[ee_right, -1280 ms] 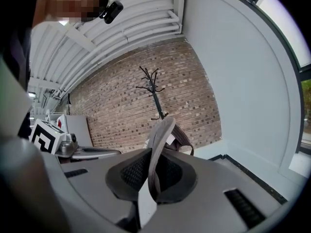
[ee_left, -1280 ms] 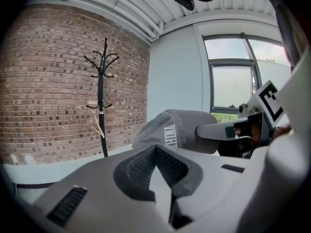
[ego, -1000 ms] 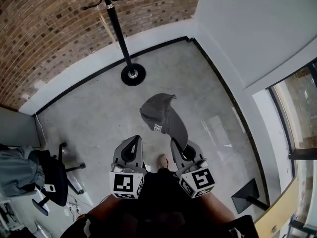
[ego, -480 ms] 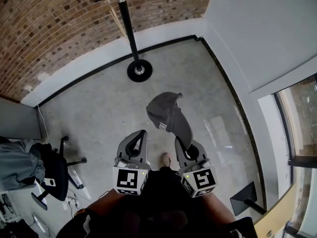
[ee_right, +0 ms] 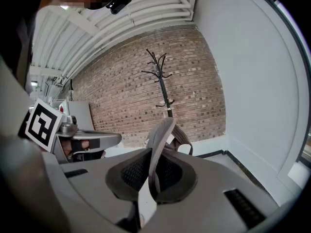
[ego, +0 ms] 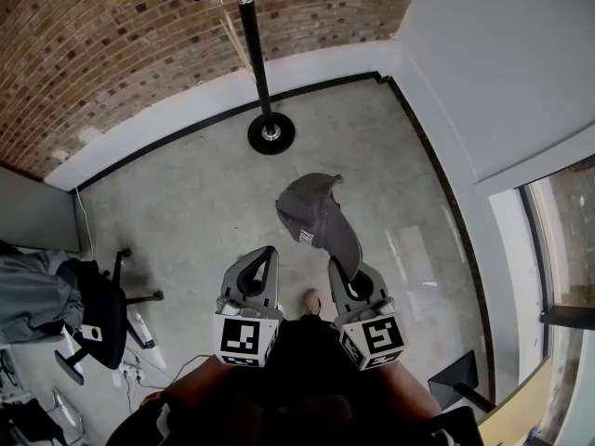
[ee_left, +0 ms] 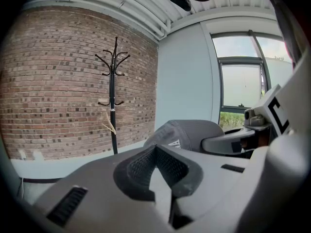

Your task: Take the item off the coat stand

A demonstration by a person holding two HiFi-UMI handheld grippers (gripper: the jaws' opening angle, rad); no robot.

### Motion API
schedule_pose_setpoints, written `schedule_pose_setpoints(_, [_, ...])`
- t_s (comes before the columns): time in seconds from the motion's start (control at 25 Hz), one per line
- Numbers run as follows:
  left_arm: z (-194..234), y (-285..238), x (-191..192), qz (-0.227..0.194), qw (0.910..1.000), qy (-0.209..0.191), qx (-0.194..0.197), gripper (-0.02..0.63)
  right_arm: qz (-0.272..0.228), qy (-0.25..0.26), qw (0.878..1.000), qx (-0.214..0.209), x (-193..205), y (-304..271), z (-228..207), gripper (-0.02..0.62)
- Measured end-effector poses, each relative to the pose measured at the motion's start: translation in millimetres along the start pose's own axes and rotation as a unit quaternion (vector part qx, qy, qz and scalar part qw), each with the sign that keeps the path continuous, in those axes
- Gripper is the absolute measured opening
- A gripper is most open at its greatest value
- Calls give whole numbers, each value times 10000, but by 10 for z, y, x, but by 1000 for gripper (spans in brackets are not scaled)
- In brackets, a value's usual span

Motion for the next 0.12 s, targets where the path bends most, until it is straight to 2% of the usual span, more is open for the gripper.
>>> schedule_pose_setpoints(0.12, [-4,45,16,21,10000,24,-23,41,11,-5,10000,0,4,31,28,31])
Point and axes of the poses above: the fingertips, and each gripper's own axes: y backward along the fingers, z to its left, x out of its underside, the point moved 5 cm from there along y, backward along the fingers, and after that the axes turned 7 degrees about z, right-handed, at the moved point
